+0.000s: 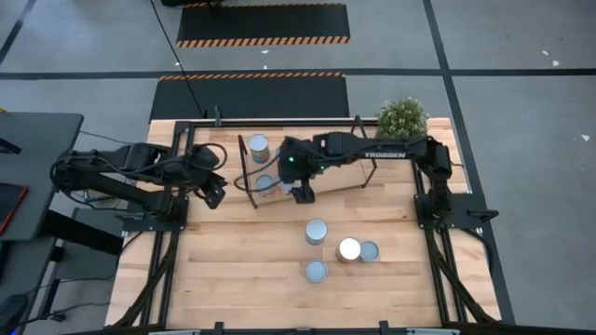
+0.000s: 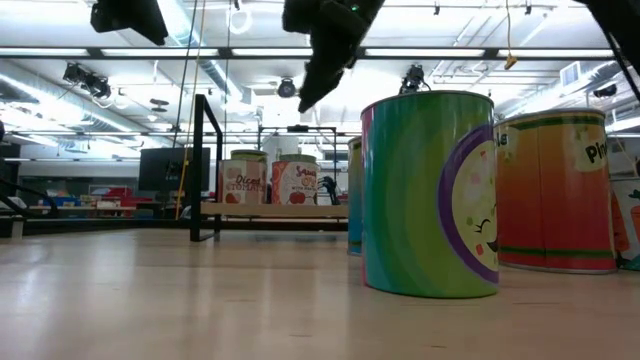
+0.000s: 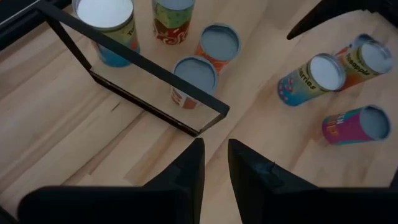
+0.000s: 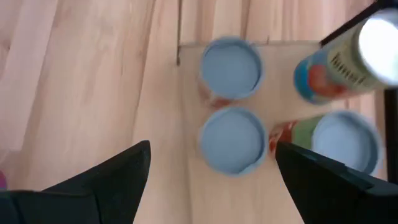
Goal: Pick and place cans onto a shelf
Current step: Put the canned spaghetti sauce on the shelf, then adjust the canned goods on the shelf
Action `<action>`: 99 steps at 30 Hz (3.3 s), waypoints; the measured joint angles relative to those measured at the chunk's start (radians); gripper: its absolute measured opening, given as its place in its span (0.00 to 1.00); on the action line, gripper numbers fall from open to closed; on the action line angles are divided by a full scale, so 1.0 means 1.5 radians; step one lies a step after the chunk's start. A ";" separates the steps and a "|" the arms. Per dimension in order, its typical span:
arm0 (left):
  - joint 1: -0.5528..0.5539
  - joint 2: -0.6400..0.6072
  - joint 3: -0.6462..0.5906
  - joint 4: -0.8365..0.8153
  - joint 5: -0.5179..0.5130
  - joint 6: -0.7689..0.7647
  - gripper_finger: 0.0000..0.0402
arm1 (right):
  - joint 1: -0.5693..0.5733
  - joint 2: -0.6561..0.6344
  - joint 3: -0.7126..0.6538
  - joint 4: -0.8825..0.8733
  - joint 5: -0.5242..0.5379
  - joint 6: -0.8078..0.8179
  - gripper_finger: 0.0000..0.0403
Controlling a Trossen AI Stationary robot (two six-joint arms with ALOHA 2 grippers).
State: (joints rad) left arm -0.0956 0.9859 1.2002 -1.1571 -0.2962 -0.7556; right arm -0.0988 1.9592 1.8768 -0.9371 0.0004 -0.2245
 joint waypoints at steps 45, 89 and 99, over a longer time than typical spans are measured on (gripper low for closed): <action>0.000 -0.007 0.000 0.070 -0.044 0.005 0.19 | -0.113 -0.041 -0.249 0.372 0.023 -0.100 0.81; 0.001 -0.007 0.000 0.075 -0.057 0.026 0.19 | -0.035 -0.109 -0.249 0.349 0.099 -0.120 0.81; 0.001 -0.008 0.000 0.078 -0.097 0.048 0.19 | 0.054 -0.041 -0.265 0.360 0.150 -0.089 0.81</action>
State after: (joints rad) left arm -0.0947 0.9745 1.1999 -1.0395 -0.4417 -0.6834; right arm -0.0184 1.8978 1.4788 -0.3973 0.2246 -0.3584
